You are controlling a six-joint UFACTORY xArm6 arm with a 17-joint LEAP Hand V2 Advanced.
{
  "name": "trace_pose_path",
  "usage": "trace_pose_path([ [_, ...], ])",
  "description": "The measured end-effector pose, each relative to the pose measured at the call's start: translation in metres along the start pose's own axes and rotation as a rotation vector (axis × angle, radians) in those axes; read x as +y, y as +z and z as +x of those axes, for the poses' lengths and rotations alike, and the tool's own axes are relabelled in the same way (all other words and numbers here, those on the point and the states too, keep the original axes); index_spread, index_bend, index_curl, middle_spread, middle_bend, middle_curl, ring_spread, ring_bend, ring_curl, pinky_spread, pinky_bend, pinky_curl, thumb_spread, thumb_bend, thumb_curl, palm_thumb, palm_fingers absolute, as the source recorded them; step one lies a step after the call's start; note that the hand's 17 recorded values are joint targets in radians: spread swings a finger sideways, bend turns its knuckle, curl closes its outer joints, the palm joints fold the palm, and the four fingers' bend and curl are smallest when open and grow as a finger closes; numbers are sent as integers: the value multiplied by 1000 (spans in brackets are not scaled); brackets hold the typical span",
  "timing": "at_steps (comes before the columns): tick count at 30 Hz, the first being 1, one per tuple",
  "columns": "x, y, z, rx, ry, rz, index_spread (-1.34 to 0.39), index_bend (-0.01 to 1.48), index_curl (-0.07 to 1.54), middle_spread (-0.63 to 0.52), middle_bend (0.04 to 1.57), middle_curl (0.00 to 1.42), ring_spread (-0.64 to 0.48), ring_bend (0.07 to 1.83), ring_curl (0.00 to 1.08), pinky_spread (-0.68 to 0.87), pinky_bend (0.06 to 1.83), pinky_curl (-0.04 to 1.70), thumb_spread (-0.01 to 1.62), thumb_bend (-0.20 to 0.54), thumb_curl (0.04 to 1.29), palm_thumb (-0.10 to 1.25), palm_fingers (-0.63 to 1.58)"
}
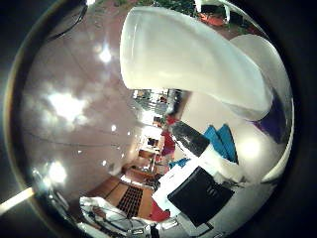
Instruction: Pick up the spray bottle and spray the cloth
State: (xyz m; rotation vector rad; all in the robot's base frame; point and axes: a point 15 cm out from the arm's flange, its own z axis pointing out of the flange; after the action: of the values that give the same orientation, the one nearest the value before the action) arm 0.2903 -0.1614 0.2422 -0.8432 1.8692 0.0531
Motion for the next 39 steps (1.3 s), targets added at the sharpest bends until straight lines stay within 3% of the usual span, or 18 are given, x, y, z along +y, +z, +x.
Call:
trace_pose_path([
  [16,-10,32,0,5,4,-9,-142,168,330,8,386,428,105,625,301,349,407,266,1065,-21,362,685,332],
  [21,-12,45,-9,-16,0,-6,-202,174,331,-81,476,467,-32,805,344,173,470,257,1060,-8,386,778,570],
  [23,-13,48,-13,-27,-1,-2,-247,173,335,-133,541,497,-103,890,369,45,603,278,1059,2,404,845,796],
  [28,-13,54,-19,-55,4,10,-343,209,390,-209,629,561,-215,997,425,-279,873,347,1022,-16,449,941,1121],
  [33,-10,55,-19,-59,-6,7,-362,420,528,-195,797,622,-215,1101,465,-408,958,394,997,-20,477,942,1296],
  [39,-10,55,-19,-62,-17,6,-274,762,686,-115,1014,654,-164,1206,497,-342,1084,481,1008,-12,519,966,1340],
])
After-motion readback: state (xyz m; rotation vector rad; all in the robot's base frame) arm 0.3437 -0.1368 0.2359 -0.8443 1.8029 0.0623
